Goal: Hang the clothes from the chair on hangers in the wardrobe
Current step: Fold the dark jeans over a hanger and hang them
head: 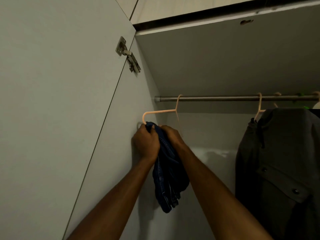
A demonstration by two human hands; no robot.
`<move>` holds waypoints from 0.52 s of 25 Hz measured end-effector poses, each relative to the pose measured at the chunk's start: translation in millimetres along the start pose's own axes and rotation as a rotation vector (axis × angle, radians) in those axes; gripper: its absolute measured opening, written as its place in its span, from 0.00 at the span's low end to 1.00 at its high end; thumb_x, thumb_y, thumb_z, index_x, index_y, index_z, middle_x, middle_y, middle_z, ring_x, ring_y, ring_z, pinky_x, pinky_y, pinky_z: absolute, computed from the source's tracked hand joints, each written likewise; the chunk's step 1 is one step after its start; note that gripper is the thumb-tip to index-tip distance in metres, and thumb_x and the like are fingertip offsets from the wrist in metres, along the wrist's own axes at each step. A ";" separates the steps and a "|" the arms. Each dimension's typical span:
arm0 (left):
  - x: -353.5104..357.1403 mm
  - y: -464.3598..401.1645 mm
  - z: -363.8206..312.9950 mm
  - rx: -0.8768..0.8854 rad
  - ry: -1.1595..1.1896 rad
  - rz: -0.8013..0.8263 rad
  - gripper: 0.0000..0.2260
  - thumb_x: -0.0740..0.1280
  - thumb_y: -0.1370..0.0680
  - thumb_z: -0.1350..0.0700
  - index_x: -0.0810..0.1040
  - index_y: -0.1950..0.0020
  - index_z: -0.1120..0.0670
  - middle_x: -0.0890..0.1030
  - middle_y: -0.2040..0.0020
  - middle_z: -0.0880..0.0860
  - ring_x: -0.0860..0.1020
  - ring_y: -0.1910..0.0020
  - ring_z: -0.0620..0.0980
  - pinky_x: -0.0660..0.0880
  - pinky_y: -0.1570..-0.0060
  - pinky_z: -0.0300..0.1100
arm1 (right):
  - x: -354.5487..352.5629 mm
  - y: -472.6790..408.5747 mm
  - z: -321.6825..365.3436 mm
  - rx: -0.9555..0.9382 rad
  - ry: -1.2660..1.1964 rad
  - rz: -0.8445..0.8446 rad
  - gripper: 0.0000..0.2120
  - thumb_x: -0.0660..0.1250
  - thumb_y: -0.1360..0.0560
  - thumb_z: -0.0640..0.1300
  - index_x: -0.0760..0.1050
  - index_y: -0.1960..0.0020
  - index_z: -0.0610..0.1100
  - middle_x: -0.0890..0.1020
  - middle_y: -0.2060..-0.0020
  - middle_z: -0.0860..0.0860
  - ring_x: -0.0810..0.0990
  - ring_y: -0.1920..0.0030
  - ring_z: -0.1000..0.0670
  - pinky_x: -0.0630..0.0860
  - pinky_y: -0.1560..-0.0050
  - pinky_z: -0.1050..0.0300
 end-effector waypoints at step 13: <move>-8.3 24.6 3.8 0.146 -0.210 0.101 0.12 0.62 0.19 0.44 0.77 0.43 0.50 0.83 0.52 0.52 0.82 0.54 0.55 0.79 0.52 0.54 | 51.5 -37.6 -93.7 -0.014 -0.460 0.004 0.41 0.67 0.31 0.76 0.72 0.31 0.46 0.77 0.33 0.39 0.79 0.34 0.40 0.75 0.33 0.39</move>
Point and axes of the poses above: each hand's wrist, its own y-axis away from the middle knuckle, its own x-axis out of the palm, z = x × y, the point moved 6 cm from there along -y, towards the middle knuckle
